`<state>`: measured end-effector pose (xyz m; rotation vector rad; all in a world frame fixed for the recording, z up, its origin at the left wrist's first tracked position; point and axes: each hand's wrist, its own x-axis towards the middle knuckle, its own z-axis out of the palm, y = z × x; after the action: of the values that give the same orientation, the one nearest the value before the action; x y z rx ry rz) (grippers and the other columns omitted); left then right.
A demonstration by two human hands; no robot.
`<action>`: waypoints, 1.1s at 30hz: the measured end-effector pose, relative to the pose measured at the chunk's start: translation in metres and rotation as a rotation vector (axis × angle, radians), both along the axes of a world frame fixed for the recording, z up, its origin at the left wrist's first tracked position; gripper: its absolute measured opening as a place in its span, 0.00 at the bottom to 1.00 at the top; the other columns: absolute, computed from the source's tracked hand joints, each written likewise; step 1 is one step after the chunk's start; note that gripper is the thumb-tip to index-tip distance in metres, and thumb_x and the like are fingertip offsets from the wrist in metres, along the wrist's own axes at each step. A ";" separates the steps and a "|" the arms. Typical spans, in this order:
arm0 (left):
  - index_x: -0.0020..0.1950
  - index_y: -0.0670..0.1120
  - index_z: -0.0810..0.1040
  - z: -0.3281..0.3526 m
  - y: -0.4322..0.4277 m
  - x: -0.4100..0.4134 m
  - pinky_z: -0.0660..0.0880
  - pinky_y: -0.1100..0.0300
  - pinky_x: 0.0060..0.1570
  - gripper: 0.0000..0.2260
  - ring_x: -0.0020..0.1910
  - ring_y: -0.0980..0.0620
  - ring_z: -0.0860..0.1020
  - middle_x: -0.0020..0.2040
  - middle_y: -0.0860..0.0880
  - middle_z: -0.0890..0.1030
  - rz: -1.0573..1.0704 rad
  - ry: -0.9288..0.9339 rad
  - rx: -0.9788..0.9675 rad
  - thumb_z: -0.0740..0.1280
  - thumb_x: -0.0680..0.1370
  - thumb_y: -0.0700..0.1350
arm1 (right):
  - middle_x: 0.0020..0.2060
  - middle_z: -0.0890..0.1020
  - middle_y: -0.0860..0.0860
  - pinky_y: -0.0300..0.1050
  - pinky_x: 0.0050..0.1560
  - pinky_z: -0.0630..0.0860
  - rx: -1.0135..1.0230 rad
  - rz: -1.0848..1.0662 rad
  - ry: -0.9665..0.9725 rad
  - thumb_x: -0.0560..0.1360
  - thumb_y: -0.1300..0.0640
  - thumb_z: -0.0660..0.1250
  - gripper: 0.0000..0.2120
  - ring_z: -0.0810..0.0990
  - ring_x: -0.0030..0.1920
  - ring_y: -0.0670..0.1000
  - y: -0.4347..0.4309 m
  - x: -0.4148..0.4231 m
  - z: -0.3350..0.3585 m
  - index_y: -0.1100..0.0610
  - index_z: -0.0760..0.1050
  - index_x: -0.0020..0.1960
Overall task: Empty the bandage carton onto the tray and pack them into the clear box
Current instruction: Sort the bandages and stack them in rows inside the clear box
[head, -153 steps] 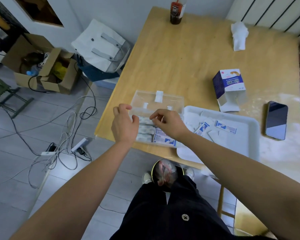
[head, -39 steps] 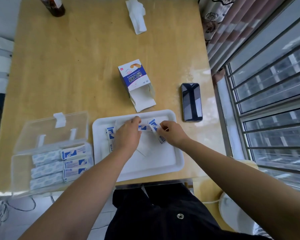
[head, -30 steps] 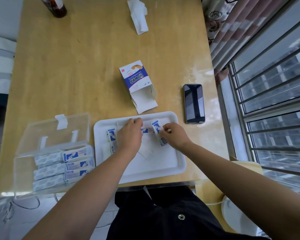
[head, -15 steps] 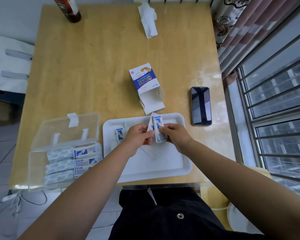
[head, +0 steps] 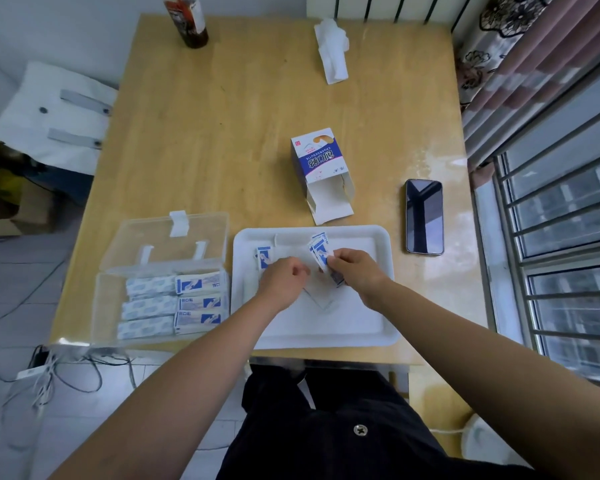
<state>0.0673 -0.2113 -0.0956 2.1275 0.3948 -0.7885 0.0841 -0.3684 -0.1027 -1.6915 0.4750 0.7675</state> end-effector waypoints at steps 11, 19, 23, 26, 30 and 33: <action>0.70 0.39 0.63 -0.023 0.033 0.004 0.69 0.55 0.38 0.23 0.51 0.42 0.77 0.68 0.42 0.64 -0.119 -0.283 0.536 0.64 0.76 0.34 | 0.35 0.80 0.52 0.32 0.31 0.69 -0.034 0.225 -0.012 0.80 0.58 0.60 0.10 0.72 0.34 0.48 0.021 -0.009 0.004 0.56 0.73 0.41; 0.67 0.40 0.66 -0.032 0.041 0.011 0.73 0.52 0.47 0.23 0.58 0.43 0.75 0.62 0.43 0.71 -0.104 -0.173 0.486 0.69 0.75 0.39 | 0.35 0.75 0.51 0.41 0.35 0.68 -0.162 0.332 -0.022 0.79 0.56 0.61 0.10 0.72 0.35 0.50 0.017 -0.004 -0.013 0.56 0.73 0.40; 0.55 0.42 0.72 -0.033 0.043 0.014 0.71 0.53 0.44 0.11 0.54 0.42 0.76 0.53 0.43 0.75 -0.159 -0.154 0.524 0.68 0.76 0.43 | 0.38 0.77 0.52 0.42 0.36 0.69 -0.182 0.335 -0.015 0.79 0.55 0.61 0.09 0.74 0.38 0.51 0.014 0.000 -0.014 0.57 0.74 0.42; 0.45 0.43 0.72 -0.031 0.046 0.015 0.71 0.53 0.42 0.07 0.46 0.42 0.76 0.46 0.44 0.75 -0.043 -0.207 0.436 0.66 0.77 0.45 | 0.38 0.76 0.51 0.41 0.35 0.69 -0.165 0.304 -0.030 0.80 0.56 0.61 0.10 0.73 0.37 0.50 0.014 0.001 -0.010 0.56 0.72 0.41; 0.39 0.44 0.67 -0.022 0.046 0.010 0.65 0.56 0.35 0.08 0.36 0.45 0.71 0.34 0.49 0.70 0.165 -0.243 0.236 0.61 0.78 0.42 | 0.37 0.76 0.51 0.39 0.34 0.66 -0.144 0.216 -0.138 0.79 0.57 0.60 0.09 0.71 0.34 0.48 0.020 0.003 0.000 0.58 0.70 0.41; 0.47 0.42 0.73 -0.010 0.040 0.005 0.71 0.55 0.36 0.04 0.36 0.47 0.73 0.36 0.49 0.75 0.260 -0.172 -0.014 0.63 0.78 0.43 | 0.37 0.76 0.50 0.38 0.33 0.65 -0.171 0.274 -0.268 0.79 0.56 0.60 0.08 0.70 0.35 0.48 0.032 0.001 0.008 0.56 0.70 0.41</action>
<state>0.0727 -0.1714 -0.1060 2.0594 0.5582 -0.4547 0.0853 -0.3363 -0.0951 -2.0126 0.1256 0.6950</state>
